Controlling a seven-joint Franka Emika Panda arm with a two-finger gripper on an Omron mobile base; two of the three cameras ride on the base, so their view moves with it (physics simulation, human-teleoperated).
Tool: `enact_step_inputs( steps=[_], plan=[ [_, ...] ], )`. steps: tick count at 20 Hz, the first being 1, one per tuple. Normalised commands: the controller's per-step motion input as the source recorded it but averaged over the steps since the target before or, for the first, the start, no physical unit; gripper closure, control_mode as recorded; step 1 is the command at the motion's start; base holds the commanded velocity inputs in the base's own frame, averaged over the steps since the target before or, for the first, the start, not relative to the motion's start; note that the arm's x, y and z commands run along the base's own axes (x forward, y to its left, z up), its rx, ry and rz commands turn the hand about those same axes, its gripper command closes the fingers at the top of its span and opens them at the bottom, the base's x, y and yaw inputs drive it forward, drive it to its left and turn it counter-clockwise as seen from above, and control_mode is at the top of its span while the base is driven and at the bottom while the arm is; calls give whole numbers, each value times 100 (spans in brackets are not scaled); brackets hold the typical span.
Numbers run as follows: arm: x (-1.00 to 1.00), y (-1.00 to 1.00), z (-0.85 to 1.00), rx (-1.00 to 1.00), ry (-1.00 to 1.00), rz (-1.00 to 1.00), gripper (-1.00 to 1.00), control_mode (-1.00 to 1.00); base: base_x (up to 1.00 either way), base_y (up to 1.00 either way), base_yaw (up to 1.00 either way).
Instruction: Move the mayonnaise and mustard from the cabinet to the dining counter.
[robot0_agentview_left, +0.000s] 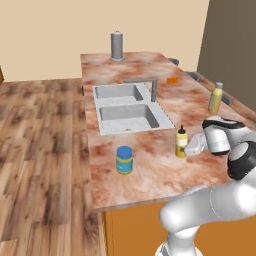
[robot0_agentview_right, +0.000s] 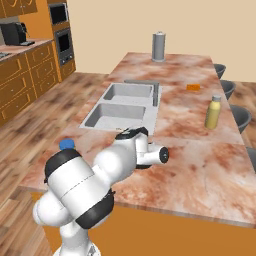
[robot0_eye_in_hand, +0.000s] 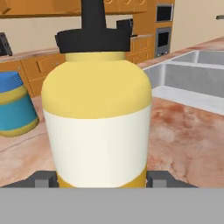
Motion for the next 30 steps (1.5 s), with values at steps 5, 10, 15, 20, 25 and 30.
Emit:
enact_step_inputs(
  steps=[5, 10, 15, 20, 25, 30],
  plan=[
    [1, 0, -19, 0, 0, 3, 100, -100, 0, 0, 0],
    [0, 0, -18, 0, 0, 3, 100, -100, 0, 0, 0],
    [0, 0, -19, 0, 0, 3, 100, -100, 0, 0, 0],
    [1, 0, -13, 0, 0, 1, 100, -100, 0, 0, 0],
    [0, 0, -1, 0, 0, 0, -100, -100, 0, 0, 0],
    [-4, -3, 0, 0, 0, 3, -100, -100, 0, 0, 0]
  ],
)
